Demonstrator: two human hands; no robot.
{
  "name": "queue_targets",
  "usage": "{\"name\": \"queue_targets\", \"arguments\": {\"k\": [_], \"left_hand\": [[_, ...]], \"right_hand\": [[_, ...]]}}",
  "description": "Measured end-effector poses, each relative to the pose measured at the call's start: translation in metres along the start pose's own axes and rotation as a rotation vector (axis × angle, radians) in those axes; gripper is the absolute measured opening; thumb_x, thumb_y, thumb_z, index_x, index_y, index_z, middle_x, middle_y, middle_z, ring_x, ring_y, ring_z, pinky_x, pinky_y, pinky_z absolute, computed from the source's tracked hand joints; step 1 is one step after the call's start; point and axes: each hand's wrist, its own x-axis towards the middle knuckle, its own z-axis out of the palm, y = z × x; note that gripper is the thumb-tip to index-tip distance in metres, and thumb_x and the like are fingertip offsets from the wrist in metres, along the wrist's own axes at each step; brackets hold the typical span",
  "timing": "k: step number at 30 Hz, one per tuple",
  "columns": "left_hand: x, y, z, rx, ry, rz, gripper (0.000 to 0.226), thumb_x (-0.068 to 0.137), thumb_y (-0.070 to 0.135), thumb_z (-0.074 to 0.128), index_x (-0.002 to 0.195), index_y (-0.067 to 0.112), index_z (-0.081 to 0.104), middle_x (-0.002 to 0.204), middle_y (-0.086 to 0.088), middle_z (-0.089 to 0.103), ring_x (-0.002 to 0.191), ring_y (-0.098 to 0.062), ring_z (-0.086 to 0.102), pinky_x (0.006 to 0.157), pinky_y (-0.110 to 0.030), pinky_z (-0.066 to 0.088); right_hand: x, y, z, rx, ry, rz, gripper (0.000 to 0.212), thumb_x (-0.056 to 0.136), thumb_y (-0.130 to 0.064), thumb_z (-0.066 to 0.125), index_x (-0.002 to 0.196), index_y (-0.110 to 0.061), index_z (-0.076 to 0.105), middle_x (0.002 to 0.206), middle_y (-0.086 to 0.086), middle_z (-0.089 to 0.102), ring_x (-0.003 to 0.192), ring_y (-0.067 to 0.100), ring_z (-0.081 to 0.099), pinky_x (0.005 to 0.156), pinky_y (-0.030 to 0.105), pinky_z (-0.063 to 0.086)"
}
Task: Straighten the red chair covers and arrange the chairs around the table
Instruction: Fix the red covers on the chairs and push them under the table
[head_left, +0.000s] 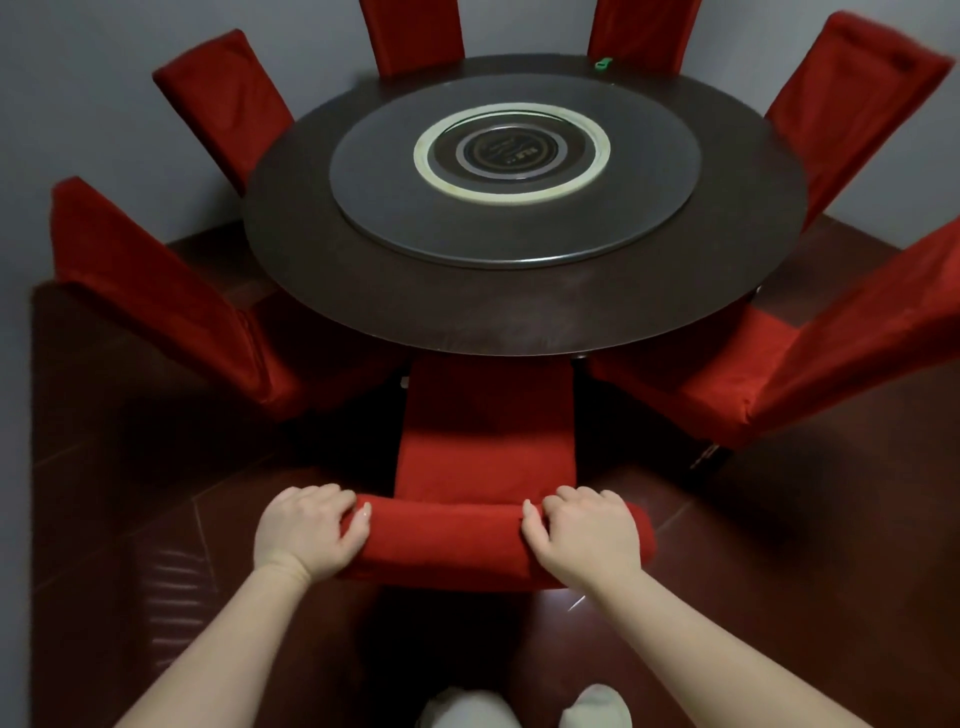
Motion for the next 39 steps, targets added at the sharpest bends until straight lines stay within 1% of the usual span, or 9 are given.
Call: {"name": "queue_targets", "arguments": {"k": [5, 11, 19, 21, 23, 25, 27, 33, 39], "left_hand": [[-0.005, -0.021, -0.009, -0.027, -0.046, 0.010, 0.044, 0.082, 0.045, 0.040, 0.060, 0.017, 0.065, 0.055, 0.000, 0.057, 0.052, -0.026, 0.063, 0.057, -0.034, 0.050], [0.000, -0.032, -0.007, -0.017, -0.091, 0.059, 0.046, 0.084, 0.046, 0.039, 0.058, 0.019, 0.065, 0.055, -0.002, 0.058, 0.051, -0.027, 0.061, 0.053, -0.034, 0.046], [0.001, -0.046, -0.007, -0.012, -0.163, 0.074, 0.053, 0.086, 0.052, 0.030, 0.061, 0.021, 0.066, 0.061, 0.001, 0.061, 0.058, -0.025, 0.063, 0.058, -0.033, 0.046], [0.001, -0.043, -0.008, -0.014, -0.189, 0.075, 0.059, 0.087, 0.055, 0.021, 0.069, 0.023, 0.067, 0.069, 0.002, 0.063, 0.068, -0.023, 0.064, 0.064, -0.035, 0.045], [0.003, -0.042, -0.006, -0.012, -0.203, 0.070, 0.065, 0.086, 0.058, 0.011, 0.077, 0.025, 0.067, 0.078, 0.003, 0.065, 0.077, -0.021, 0.064, 0.070, -0.036, 0.045], [0.002, -0.038, -0.005, -0.026, -0.205, 0.066, 0.067, 0.085, 0.059, 0.008, 0.080, 0.026, 0.067, 0.081, 0.004, 0.064, 0.080, -0.020, 0.064, 0.071, -0.036, 0.045], [0.002, -0.037, -0.005, -0.033, -0.205, 0.063, 0.067, 0.085, 0.060, 0.007, 0.082, 0.027, 0.066, 0.083, 0.006, 0.064, 0.082, -0.020, 0.063, 0.071, -0.036, 0.044], [0.002, -0.042, 0.001, -0.048, -0.161, 0.059, 0.067, 0.086, 0.061, 0.009, 0.082, 0.027, 0.067, 0.081, 0.006, 0.064, 0.080, -0.018, 0.063, 0.072, -0.035, 0.045], [0.005, -0.056, 0.005, -0.047, -0.130, 0.104, 0.066, 0.086, 0.060, 0.016, 0.080, 0.023, 0.071, 0.078, 0.001, 0.066, 0.076, -0.024, 0.066, 0.070, -0.036, 0.048]], "right_hand": [[-0.009, -0.030, 0.001, -0.027, 0.004, 0.054, 0.049, 0.086, -0.043, 0.041, 0.048, -0.017, 0.059, 0.051, 0.001, 0.055, 0.050, 0.027, 0.055, 0.052, 0.034, 0.038], [-0.007, -0.044, 0.001, -0.062, 0.057, 0.128, 0.050, 0.087, -0.038, 0.039, 0.046, -0.015, 0.056, 0.048, 0.002, 0.051, 0.046, 0.027, 0.053, 0.050, 0.034, 0.038], [-0.008, -0.054, 0.003, -0.090, 0.114, 0.114, 0.046, 0.085, -0.037, 0.040, 0.048, -0.015, 0.057, 0.050, 0.001, 0.053, 0.048, 0.027, 0.054, 0.049, 0.036, 0.041], [-0.009, -0.052, 0.001, -0.113, 0.068, 0.115, 0.048, 0.086, -0.039, 0.037, 0.050, -0.015, 0.058, 0.053, 0.001, 0.055, 0.051, 0.028, 0.056, 0.051, 0.036, 0.042], [-0.005, -0.049, -0.002, -0.157, -0.051, 0.153, 0.050, 0.090, -0.042, 0.034, 0.059, -0.016, 0.063, 0.063, 0.001, 0.061, 0.063, 0.026, 0.060, 0.061, 0.036, 0.043], [-0.004, -0.044, -0.003, -0.181, -0.163, 0.198, 0.048, 0.096, -0.044, 0.033, 0.073, -0.020, 0.067, 0.079, -0.001, 0.065, 0.080, 0.022, 0.062, 0.073, 0.036, 0.041], [-0.005, -0.044, -0.004, -0.203, -0.186, 0.233, 0.046, 0.098, -0.045, 0.032, 0.079, -0.022, 0.067, 0.085, -0.003, 0.066, 0.086, 0.019, 0.062, 0.077, 0.035, 0.039], [-0.009, -0.052, -0.003, -0.206, -0.171, 0.264, 0.044, 0.098, -0.041, 0.035, 0.075, -0.021, 0.067, 0.079, -0.001, 0.066, 0.081, 0.019, 0.062, 0.073, 0.035, 0.038], [-0.007, -0.062, 0.000, -0.211, -0.170, 0.247, 0.045, 0.097, -0.043, 0.033, 0.076, -0.022, 0.067, 0.081, -0.001, 0.067, 0.081, 0.019, 0.062, 0.074, 0.035, 0.039]]}}
